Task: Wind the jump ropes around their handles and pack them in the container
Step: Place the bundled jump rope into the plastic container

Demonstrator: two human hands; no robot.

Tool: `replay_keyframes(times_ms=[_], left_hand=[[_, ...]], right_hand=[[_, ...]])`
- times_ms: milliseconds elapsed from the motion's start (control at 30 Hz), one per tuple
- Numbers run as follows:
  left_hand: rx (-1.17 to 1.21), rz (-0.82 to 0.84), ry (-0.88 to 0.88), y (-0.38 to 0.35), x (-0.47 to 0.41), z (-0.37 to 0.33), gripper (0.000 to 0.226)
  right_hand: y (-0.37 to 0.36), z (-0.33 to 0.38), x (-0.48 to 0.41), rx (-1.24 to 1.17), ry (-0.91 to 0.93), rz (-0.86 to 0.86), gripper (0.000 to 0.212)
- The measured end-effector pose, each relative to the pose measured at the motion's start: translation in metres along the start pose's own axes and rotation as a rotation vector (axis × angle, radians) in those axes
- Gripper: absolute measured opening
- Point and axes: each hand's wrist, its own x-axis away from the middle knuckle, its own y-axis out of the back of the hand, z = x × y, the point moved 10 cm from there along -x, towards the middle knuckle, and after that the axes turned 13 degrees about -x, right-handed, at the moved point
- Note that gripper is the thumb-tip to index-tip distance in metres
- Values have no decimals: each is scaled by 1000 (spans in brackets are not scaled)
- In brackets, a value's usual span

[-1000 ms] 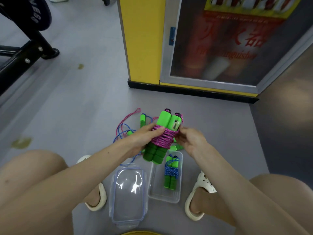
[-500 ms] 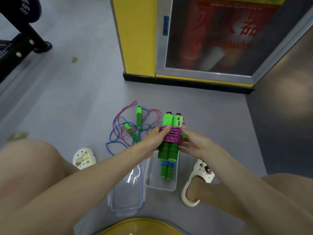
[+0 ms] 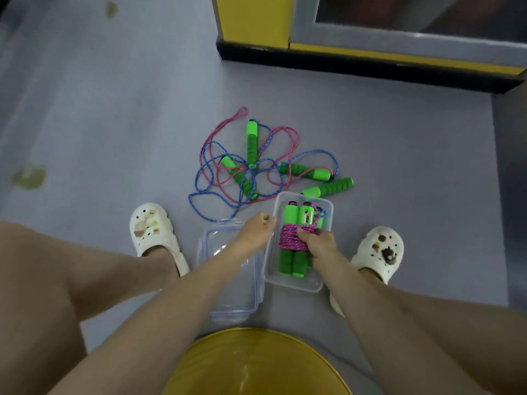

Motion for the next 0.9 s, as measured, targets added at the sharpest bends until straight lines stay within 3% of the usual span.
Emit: replay_keyframes(times_ms=[100,300,567,633,733,800,900], left_hand=[[2,18,50,-14,-18,23,24],[-40,126,117,-59,-33,46,50],[-79,58,114,-77,-40,49,35],[-253,-85,15,-67,-37,38,54],[-762,-241,-310,-67,-23,-1,81],[-1005,-173,-493,-86,-18,-16,84],[-1182,-100,-536,-99,-23,-20,71]], right_hand=[[0,-31,-40,59,-18,-37,14],[-10,-47,-46,164,19,-67,26],[-11,-52,-50,503,134,-80,30],[-8,-48,-48,544,145,-69,29],[-8,-34,-39,622,252,-67,26],[-6,-24,-31,623,337,-70,29],[-3,-10,-26,788,466,-66,31]])
